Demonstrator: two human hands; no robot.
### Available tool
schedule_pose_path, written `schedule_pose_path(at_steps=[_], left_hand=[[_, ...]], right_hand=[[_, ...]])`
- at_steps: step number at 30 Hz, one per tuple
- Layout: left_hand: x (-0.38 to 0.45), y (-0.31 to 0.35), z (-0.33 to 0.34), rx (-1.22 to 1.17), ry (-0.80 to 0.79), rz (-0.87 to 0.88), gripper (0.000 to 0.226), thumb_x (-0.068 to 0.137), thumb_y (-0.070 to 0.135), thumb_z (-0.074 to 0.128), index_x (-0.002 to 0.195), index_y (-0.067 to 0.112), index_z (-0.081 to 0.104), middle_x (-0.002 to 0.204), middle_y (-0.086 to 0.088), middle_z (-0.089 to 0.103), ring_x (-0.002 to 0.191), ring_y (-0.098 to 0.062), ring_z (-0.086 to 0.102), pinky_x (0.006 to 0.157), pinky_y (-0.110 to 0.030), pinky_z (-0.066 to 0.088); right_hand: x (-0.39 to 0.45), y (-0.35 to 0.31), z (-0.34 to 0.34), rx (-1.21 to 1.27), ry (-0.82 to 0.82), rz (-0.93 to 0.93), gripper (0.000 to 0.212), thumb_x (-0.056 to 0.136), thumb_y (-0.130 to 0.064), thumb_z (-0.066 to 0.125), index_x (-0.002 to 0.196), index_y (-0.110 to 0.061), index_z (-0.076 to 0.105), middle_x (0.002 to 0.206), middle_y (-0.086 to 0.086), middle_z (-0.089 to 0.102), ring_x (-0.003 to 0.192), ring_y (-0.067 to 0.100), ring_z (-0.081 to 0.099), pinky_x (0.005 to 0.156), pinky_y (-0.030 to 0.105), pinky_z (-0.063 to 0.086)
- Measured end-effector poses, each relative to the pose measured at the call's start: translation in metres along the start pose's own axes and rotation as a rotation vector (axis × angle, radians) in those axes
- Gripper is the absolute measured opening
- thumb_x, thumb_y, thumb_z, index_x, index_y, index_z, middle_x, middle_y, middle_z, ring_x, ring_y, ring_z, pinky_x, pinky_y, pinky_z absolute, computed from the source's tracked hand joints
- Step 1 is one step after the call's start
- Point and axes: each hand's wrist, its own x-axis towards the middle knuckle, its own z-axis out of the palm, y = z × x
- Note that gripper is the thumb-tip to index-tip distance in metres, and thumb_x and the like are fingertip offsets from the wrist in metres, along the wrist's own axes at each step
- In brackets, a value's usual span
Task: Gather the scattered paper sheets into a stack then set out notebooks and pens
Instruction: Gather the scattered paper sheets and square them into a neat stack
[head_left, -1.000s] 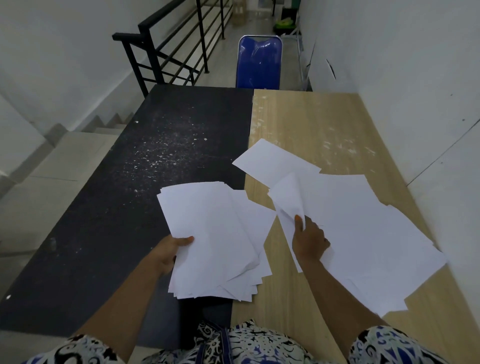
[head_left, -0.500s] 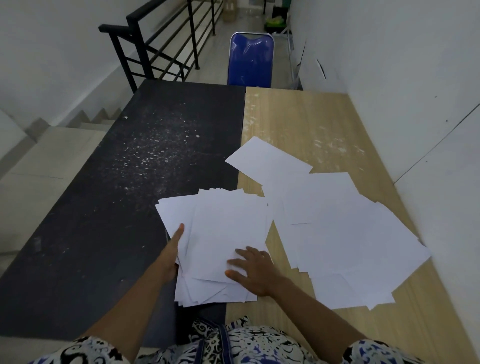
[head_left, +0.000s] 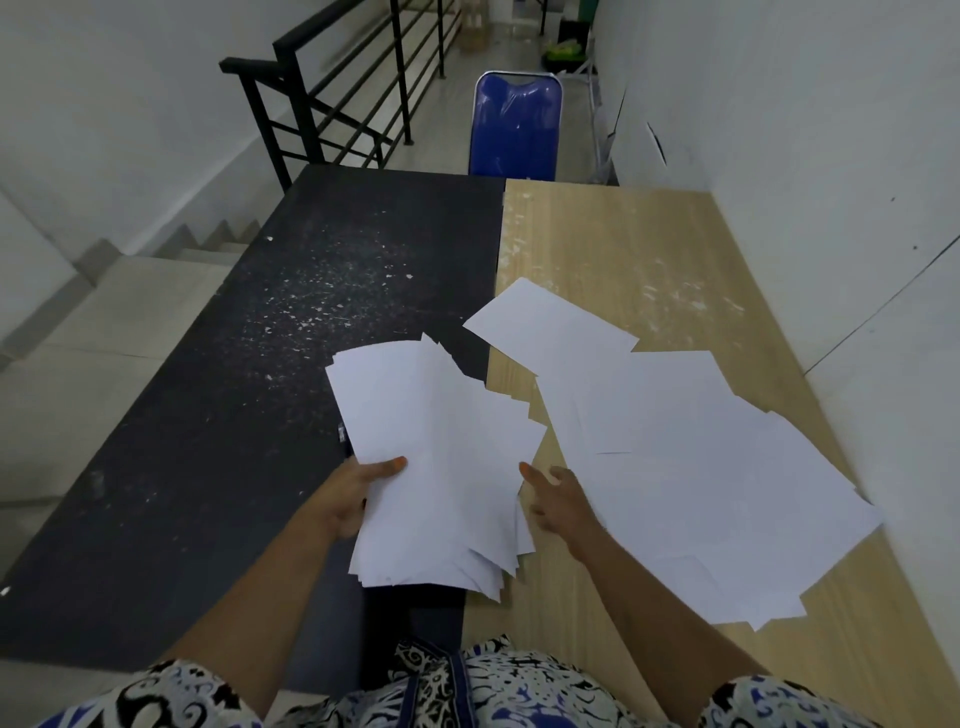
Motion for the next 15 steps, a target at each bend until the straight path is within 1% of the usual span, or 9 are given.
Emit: schedule_pose_path(at_steps=[1,2,4,6,7,8,10,13,15], left_hand=[[-0.001,0.003,0.001,-0.009,-0.004,-0.002,0.034,0.086,0.011,0.066,0.120,0.010,0.062,0.115,-0.013,0.070,0.104,-0.032,0.065,0.083,-0.045,0.055],[-0.001,0.005,0.003,-0.019,-0.004,-0.002,0.030,0.087,0.011,0.064,0.117,0.011,0.063,0.112,-0.011,0.071,0.100,-0.030,0.067,0.078,-0.042,0.056],[-0.001,0.005,0.004,-0.051,0.002,-0.007,0.026,0.089,0.011,0.062,0.115,0.011,0.064,0.109,-0.010,0.071,0.095,-0.027,0.068,0.074,-0.039,0.057],[-0.002,0.002,0.004,-0.083,0.012,-0.014,0.024,0.090,0.011,0.062,0.114,0.010,0.065,0.107,-0.010,0.072,0.093,-0.026,0.068,0.074,-0.039,0.057],[-0.003,0.000,0.003,-0.095,0.015,-0.021,0.024,0.090,0.012,0.062,0.113,0.010,0.065,0.108,-0.010,0.071,0.092,-0.026,0.068,0.075,-0.039,0.057],[-0.004,0.000,0.004,-0.103,0.017,-0.028,0.025,0.090,0.012,0.063,0.114,0.009,0.065,0.109,-0.011,0.071,0.092,-0.026,0.068,0.076,-0.039,0.057],[-0.006,-0.001,0.004,-0.115,0.014,-0.036,0.029,0.089,0.013,0.063,0.117,0.008,0.064,0.114,-0.013,0.069,0.095,-0.027,0.067,0.079,-0.041,0.056],[-0.008,-0.001,0.004,-0.148,0.015,-0.026,0.036,0.088,0.013,0.063,0.123,0.005,0.061,0.118,-0.015,0.067,0.096,-0.028,0.067,0.079,-0.039,0.057],[-0.008,-0.001,0.007,-0.179,0.021,-0.016,0.043,0.084,0.014,0.066,0.125,0.003,0.060,0.121,-0.017,0.065,0.098,-0.029,0.066,0.078,-0.038,0.058]], right_hand=[[0.000,-0.003,-0.001,0.057,-0.062,0.058,0.071,0.065,-0.070,0.071,0.117,-0.025,0.053,0.093,0.002,0.062,0.074,0.015,0.064,0.065,0.027,0.051],[-0.001,-0.006,-0.003,0.115,-0.130,0.101,0.072,0.066,-0.070,0.071,0.119,-0.024,0.054,0.094,0.003,0.063,0.075,0.017,0.065,0.066,0.030,0.053],[-0.002,-0.006,-0.002,0.253,-0.256,0.190,0.074,0.075,-0.063,0.069,0.130,-0.020,0.046,0.111,0.010,0.063,0.098,0.028,0.066,0.081,0.039,0.054],[-0.004,-0.005,0.000,0.318,-0.326,0.245,0.085,0.076,-0.060,0.069,0.141,-0.015,0.036,0.125,0.013,0.058,0.111,0.031,0.059,0.089,0.041,0.052],[-0.003,-0.002,0.001,0.298,-0.340,0.241,0.082,0.077,-0.059,0.069,0.138,-0.013,0.040,0.125,0.012,0.059,0.111,0.030,0.059,0.088,0.040,0.051],[-0.006,-0.004,0.002,0.284,-0.349,0.232,0.072,0.078,-0.059,0.068,0.129,-0.012,0.048,0.120,0.010,0.062,0.108,0.027,0.060,0.086,0.037,0.052],[-0.006,0.000,0.005,0.242,-0.347,0.203,0.065,0.078,-0.061,0.066,0.121,-0.013,0.058,0.112,0.006,0.067,0.104,0.024,0.063,0.084,0.034,0.052],[-0.001,0.005,0.012,0.189,-0.304,0.142,0.068,0.077,-0.062,0.067,0.123,-0.012,0.059,0.113,0.005,0.068,0.104,0.023,0.064,0.091,0.035,0.051],[0.002,0.009,0.017,0.206,-0.310,0.127,0.071,0.075,-0.064,0.067,0.124,-0.013,0.060,0.114,0.004,0.069,0.106,0.023,0.064,0.096,0.038,0.050]])
